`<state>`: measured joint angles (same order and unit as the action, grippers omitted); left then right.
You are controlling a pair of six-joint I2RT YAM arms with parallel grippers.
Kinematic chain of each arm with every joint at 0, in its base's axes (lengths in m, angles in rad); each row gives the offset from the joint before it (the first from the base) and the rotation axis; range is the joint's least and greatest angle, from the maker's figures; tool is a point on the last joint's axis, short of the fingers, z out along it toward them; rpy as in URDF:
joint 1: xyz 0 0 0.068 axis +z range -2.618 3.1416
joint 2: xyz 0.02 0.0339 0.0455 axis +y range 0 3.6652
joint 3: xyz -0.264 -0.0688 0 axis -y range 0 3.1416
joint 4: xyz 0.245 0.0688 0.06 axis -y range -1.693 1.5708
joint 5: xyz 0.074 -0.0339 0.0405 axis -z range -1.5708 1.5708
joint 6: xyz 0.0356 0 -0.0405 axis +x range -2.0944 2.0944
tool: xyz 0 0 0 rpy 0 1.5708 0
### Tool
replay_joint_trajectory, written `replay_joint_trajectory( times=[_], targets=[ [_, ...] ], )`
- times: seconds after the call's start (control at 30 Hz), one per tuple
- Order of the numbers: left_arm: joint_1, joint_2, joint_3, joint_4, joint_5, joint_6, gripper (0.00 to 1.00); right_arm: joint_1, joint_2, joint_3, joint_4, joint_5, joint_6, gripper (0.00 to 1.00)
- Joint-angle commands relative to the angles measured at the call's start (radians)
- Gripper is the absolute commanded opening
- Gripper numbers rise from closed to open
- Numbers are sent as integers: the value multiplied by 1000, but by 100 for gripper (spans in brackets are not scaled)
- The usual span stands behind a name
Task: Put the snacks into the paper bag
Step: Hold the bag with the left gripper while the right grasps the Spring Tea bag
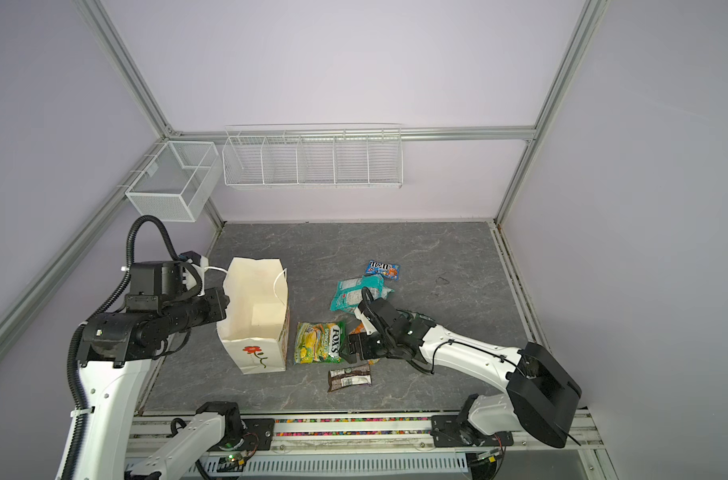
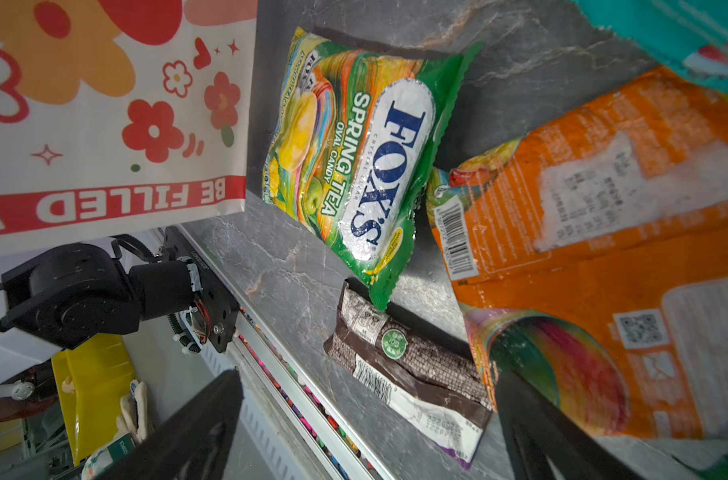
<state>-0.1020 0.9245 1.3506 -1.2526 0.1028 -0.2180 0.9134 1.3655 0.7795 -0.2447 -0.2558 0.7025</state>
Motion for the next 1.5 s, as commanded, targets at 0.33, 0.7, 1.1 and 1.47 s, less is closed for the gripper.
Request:
replay_joint_trajectory(
  times=[0.33, 0.7, 1.1, 1.47],
  targets=[
    [4, -10, -23, -26, 33, 37, 0, 3, 123, 0, 116, -47, 58, 88],
    [5, -15, -30, -20, 50, 32, 0, 11, 206, 7, 190, -58, 95, 80],
    [4, -30, -41, -19, 52, 33, 0, 25, 283, 39, 216, -43, 121, 73],
    [4, -37, -38, -26, 60, 36, 0, 31, 337, 59, 243, 17, 157, 62]
  ],
)
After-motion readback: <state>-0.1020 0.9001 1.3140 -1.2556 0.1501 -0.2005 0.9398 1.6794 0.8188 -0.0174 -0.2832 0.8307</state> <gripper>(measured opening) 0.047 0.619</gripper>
